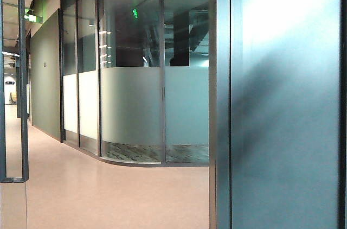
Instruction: Raise the arm to find the leftmost switch on the wall and turn off the lights.
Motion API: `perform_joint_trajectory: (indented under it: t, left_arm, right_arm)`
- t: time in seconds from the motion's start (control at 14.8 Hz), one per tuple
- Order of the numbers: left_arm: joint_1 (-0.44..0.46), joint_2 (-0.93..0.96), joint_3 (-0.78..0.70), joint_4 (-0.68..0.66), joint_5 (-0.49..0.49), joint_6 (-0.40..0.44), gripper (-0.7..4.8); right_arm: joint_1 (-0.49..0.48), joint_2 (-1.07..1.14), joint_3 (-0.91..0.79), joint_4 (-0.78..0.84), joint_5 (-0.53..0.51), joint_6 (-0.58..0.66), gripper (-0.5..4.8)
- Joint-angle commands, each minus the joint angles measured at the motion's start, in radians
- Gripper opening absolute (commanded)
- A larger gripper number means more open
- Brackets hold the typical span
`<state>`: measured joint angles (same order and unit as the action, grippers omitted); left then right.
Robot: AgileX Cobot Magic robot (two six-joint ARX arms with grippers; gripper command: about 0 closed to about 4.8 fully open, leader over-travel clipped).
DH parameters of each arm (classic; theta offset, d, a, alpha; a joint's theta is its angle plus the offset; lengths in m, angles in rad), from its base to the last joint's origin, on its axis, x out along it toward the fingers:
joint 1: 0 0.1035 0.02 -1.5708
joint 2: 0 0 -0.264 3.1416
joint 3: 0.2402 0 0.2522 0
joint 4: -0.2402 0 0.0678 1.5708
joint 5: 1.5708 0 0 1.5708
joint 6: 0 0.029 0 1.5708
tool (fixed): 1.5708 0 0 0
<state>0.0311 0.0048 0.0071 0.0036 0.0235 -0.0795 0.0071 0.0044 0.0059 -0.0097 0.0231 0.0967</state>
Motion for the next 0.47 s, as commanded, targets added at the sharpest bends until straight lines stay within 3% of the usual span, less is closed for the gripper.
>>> perform_joint_trajectory:
  t: [0.07,0.47]
  left_arm:
    - [0.001,-0.001,0.002,0.01,0.003,0.0,-0.05]
    - [0.001,-0.001,0.002,0.01,0.003,0.0,-0.05]
  right_arm:
    - [0.002,-0.002,0.001,0.011,0.0,0.004,-0.01]
    - [0.002,-0.002,0.001,0.01,0.0,-0.045,-0.01]
